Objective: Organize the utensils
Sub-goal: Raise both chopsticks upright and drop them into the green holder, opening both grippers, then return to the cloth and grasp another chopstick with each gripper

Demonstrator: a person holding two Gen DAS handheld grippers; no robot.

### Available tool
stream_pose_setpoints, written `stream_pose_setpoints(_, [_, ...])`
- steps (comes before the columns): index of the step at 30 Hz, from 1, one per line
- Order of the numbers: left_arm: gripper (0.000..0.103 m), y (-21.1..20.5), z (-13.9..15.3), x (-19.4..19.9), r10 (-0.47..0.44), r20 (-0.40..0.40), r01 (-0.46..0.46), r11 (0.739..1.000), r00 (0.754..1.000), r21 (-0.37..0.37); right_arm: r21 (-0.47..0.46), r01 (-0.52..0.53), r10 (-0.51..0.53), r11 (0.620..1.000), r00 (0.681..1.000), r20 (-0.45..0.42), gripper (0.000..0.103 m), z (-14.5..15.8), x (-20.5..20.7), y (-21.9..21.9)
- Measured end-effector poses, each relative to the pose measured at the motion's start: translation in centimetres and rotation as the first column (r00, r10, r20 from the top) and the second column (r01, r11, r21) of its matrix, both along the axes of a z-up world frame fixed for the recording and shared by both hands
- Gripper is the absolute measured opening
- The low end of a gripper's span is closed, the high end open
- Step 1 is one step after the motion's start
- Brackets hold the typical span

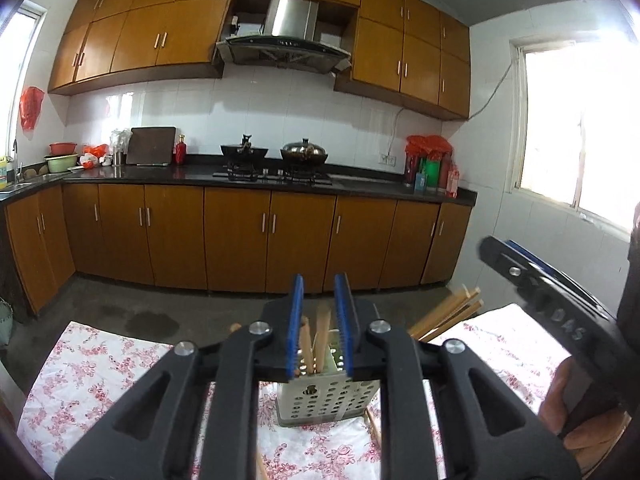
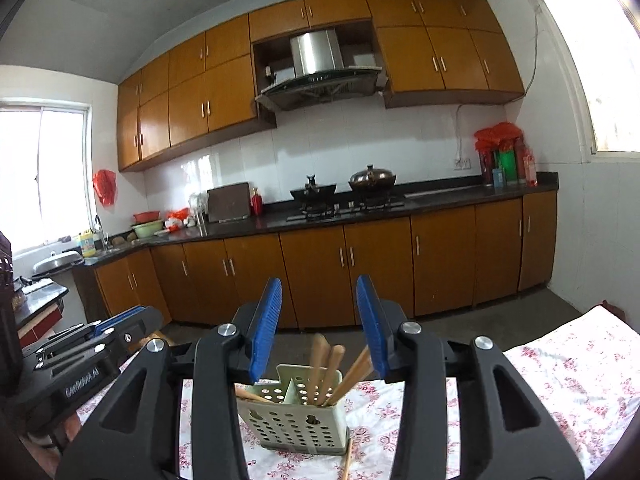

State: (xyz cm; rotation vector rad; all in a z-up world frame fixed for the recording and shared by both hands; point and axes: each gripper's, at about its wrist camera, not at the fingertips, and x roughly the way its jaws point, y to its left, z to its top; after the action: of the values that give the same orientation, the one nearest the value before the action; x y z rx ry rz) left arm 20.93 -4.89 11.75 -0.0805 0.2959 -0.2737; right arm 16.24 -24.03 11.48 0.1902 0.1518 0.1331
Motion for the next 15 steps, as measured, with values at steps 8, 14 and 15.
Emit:
stream_pose_setpoints(8, [0.035, 4.0, -0.5, -5.5, 0.059, -0.006, -0.059, 0.998, 0.998, -0.019, -0.034, 0.049, -0.053, 0.998, 0.993, -0.109, 0.046, -2.8, -3.5, -2.1])
stream_pose_setpoints(14, [0.035, 6.3, -9.9, -5.5, 0.132, -0.303, -0.116, 0.991, 0.944, 0.07, -0.036, -0.043, 0.019, 0.998, 0.866, -0.5, 0.033, -13.5, -1.6, -1.5])
stream_pose_setpoints(15, [0.035, 6.5, -11.6, -5.4, 0.131, -0.352, -0.111, 0.991, 0.927, 0.077, -0.004, -0.068, 0.055, 0.998, 0.83, -0.555, 0.029, -15.3, -1.5, -1.1])
